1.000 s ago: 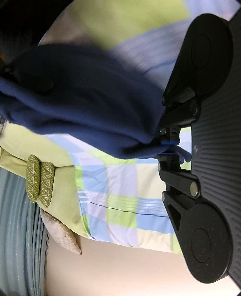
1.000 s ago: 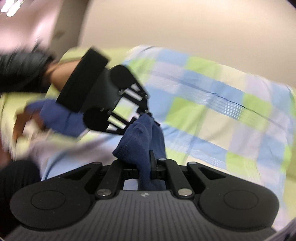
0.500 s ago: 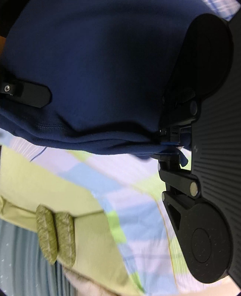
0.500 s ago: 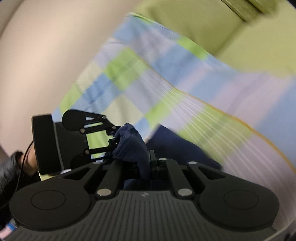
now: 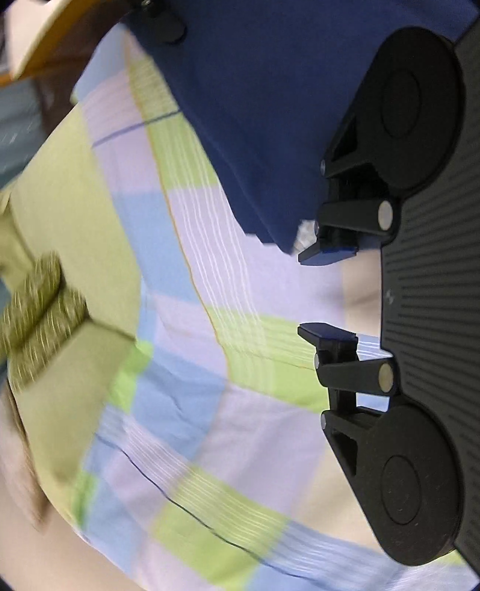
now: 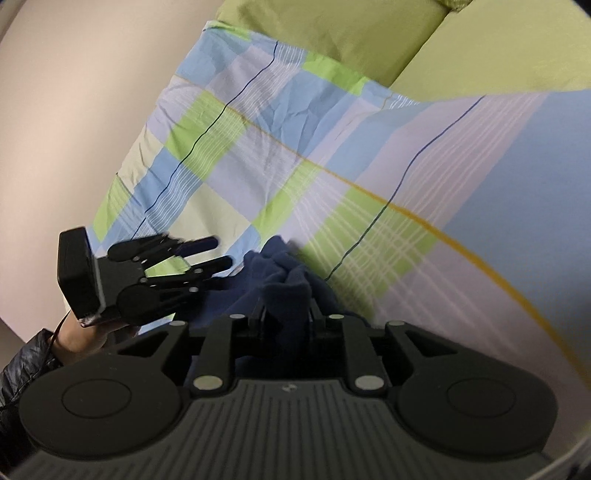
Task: Fold clothes
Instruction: 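Lower the navy sweatshirt onto the sheet and open both grippers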
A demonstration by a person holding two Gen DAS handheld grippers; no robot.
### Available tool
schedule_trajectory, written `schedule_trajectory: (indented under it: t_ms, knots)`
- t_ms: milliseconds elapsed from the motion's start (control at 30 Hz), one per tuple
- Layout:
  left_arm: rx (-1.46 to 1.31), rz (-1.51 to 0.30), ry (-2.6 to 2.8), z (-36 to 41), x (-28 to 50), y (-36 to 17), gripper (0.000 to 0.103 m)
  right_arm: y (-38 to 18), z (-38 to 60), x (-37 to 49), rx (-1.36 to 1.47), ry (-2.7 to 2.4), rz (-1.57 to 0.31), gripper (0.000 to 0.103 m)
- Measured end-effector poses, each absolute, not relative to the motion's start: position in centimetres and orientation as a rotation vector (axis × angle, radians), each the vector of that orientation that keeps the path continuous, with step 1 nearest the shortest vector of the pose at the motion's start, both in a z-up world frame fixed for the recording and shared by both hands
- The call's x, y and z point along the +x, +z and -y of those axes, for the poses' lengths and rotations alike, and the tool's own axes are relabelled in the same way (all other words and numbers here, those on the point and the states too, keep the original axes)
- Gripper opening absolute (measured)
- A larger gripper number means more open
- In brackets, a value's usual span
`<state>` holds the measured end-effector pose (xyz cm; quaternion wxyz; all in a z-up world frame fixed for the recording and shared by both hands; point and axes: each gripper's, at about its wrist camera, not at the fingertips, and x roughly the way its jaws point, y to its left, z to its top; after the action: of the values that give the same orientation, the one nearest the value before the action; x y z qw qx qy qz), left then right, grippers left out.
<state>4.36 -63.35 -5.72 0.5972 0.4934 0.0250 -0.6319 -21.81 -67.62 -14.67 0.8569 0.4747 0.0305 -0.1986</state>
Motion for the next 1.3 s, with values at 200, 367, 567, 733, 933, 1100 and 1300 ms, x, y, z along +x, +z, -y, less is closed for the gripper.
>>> schedule_trajectory:
  t_ms: [200,367,567,733,933,1100,1300]
  knots:
    - [1.079,-0.135,-1.436,59.9,7.0,-5.4,0.043,-14.6,67.6,-22.3,0.942,-0.477,-0.105,0.015]
    - [1.004,-0.15,-1.469,56.2,7.5,-3.9,0.044,-13.6,67.2,-23.0,0.889,-0.577,-0.14,0.03]
    - [0.977,-0.188,-1.553,57.0,6.8,-4.0,0.043,-9.3,64.8,-21.7,0.674,-0.566,-0.137,0.031]
    - [0.885,-0.276,-1.589,56.4,8.3,-4.8,0.043,-6.1,67.5,-17.3,0.527,-0.372,-0.233,0.031]
    - [0.745,-0.402,-1.625,55.2,10.9,-6.0,0.043,-4.4,72.7,-8.9,0.38,-0.175,-0.42,0.031]
    - [0.715,-0.396,-1.631,54.9,11.1,-7.0,0.043,-5.9,75.6,-3.9,0.384,-0.125,-0.553,0.035]
    - [0.682,-0.38,-1.635,54.6,11.4,-7.5,0.043,-7.2,75.6,-2.5,0.383,-0.079,-0.589,0.001]
